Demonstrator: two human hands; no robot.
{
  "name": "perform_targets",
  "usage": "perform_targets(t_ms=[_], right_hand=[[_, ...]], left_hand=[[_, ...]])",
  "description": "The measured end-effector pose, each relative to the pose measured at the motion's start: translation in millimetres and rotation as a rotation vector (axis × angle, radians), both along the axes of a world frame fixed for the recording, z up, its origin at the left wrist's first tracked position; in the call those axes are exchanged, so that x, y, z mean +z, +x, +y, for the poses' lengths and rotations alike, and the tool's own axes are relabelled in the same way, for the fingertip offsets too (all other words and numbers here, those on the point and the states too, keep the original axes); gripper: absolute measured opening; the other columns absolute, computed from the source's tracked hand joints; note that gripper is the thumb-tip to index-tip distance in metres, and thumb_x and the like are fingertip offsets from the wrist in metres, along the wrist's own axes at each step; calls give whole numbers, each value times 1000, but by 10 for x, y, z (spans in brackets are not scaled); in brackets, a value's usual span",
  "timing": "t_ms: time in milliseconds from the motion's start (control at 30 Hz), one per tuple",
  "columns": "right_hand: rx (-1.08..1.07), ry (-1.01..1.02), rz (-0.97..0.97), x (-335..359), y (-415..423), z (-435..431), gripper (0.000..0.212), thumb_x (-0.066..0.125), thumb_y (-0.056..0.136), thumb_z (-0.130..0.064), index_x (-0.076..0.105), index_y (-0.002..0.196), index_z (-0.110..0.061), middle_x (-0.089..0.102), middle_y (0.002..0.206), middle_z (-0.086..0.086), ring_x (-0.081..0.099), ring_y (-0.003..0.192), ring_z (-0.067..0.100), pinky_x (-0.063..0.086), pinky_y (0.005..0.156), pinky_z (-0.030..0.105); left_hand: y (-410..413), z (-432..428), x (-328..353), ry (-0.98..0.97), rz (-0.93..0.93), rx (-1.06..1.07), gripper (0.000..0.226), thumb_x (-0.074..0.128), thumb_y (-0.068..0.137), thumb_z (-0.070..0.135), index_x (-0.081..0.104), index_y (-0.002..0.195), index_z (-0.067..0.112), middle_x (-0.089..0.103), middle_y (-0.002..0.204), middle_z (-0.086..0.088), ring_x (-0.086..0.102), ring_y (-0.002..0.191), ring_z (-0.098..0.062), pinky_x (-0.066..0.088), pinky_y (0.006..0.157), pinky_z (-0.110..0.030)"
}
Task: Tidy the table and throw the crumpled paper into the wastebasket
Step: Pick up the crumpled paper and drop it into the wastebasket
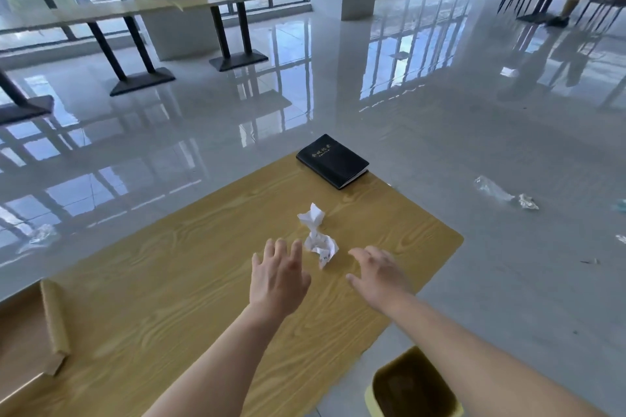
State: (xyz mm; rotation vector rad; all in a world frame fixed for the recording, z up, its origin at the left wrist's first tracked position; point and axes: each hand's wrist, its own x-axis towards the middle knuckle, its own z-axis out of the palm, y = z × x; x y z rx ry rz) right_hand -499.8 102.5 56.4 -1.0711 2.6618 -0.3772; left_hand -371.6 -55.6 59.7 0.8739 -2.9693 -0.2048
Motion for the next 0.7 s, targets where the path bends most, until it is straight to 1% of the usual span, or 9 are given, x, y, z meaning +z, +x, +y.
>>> perform_targets(t_ms=[133, 233, 333, 533, 600, 667, 700], right_hand=[[-8, 35, -5, -44, 75, -296, 43, 57, 95, -40, 48, 133, -24, 54, 125, 0, 49, 114, 23, 46, 86, 34], [-11, 42, -9, -59, 112, -491, 39, 57, 95, -37, 49, 131, -24, 55, 122, 0, 50, 112, 22, 45, 85, 33], [-11, 57, -21, -114, 119, -621, 35, 58, 95, -35, 50, 127, -26, 54, 119, -2, 50, 112, 22, 48, 85, 35], [-22, 68, -61, -281, -13, -825, 33, 54, 96, -31, 52, 128, -26, 53, 121, -3, 48, 111, 20, 48, 83, 34], [-15, 65, -65, -341, -91, -902, 31, 53, 96, -31, 53, 127, -28, 52, 119, -5, 47, 112, 19, 44, 81, 30], [2, 66, -79, -394, -170, -976, 32, 54, 95, -31, 53, 127, -28, 51, 121, -5, 47, 113, 19, 41, 83, 28], [11, 69, -82, -417, -209, -1008, 33, 55, 95, -31, 53, 128, -28, 50, 122, -5, 46, 113, 19, 42, 86, 29]], left_hand=[[32, -347, -72, 16, -1, -34, 58, 54, 87, 38, 37, 139, 20, 48, 134, -6, 41, 127, -27, 42, 99, -47], [22, -553, -141, 22, -3, -73, 56, 54, 86, 36, 38, 138, 19, 49, 133, -7, 41, 128, -28, 42, 99, -47], [-35, -697, -185, 32, 11, -107, 54, 54, 86, 35, 42, 137, 19, 52, 128, -7, 44, 125, -27, 42, 98, -44], [-270, -854, -253, 42, 28, -162, 52, 53, 89, 34, 42, 138, 19, 52, 128, -6, 44, 124, -26, 38, 105, -42], [-381, -892, -264, 34, 20, -176, 52, 52, 90, 34, 41, 139, 19, 52, 130, -7, 43, 126, -27, 37, 107, -44], [-491, -925, -283, 32, 7, -177, 51, 53, 90, 33, 42, 138, 19, 51, 131, -7, 43, 127, -27, 36, 108, -45], [-547, -943, -299, 31, 3, -175, 50, 53, 91, 33, 43, 137, 18, 51, 130, -7, 43, 126, -27, 36, 108, -44]])
